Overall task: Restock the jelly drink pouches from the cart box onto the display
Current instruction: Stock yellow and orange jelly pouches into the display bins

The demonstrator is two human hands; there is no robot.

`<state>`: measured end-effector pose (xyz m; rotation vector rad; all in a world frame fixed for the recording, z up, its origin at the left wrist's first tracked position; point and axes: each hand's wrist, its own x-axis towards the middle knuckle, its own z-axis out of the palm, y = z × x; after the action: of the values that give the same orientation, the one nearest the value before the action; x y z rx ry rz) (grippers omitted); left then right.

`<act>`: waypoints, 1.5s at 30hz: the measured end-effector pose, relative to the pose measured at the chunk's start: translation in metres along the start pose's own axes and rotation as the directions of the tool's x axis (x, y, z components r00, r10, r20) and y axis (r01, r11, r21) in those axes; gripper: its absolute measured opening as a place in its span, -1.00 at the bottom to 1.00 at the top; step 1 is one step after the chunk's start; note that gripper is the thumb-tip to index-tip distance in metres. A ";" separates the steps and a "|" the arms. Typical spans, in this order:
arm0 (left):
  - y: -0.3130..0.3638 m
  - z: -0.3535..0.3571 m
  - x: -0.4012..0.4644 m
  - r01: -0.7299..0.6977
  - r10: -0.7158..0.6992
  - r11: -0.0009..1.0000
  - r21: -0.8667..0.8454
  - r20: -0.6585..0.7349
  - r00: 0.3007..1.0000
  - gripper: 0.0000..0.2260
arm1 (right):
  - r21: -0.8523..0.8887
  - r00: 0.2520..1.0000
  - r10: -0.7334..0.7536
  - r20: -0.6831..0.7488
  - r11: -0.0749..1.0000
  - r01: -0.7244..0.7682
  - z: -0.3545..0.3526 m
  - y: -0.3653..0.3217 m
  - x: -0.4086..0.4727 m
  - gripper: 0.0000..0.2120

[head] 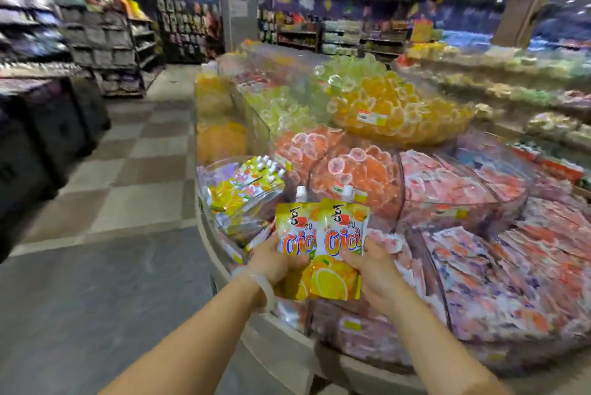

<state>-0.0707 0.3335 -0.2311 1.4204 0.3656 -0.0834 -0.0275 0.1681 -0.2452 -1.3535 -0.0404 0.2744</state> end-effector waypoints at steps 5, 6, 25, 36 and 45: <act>0.017 -0.060 0.033 0.014 -0.031 0.994 -0.112 -0.152 0.988 -0.74 | -0.003 0.991 0.038 0.129 0.999 -0.038 0.065 0.010 0.065 -0.80; 0.016 -0.073 0.037 0.022 -0.045 0.991 -0.132 -0.170 0.984 -0.72 | -0.003 0.988 0.051 0.143 0.999 -0.051 0.078 0.017 0.074 -0.79; 0.077 -0.304 0.221 0.076 -0.076 0.997 -0.005 -0.088 0.993 -0.73 | 0.071 0.987 0.160 0.005 0.985 -0.160 0.295 0.068 0.237 -0.84; 0.105 -0.277 0.353 0.026 -0.037 0.993 0.116 0.089 0.995 -0.78 | -0.247 0.968 0.008 -0.252 0.966 -0.073 0.270 0.045 0.335 -0.93; 0.123 -0.260 0.446 -0.001 -0.038 0.985 0.175 0.220 0.975 -0.72 | -0.196 0.926 0.056 -0.373 0.971 -0.138 0.274 0.039 0.389 -0.67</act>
<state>0.3312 0.6774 -0.2740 1.5622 0.1891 -0.2940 0.2905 0.5226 -0.2730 -1.6121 0.3191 0.0982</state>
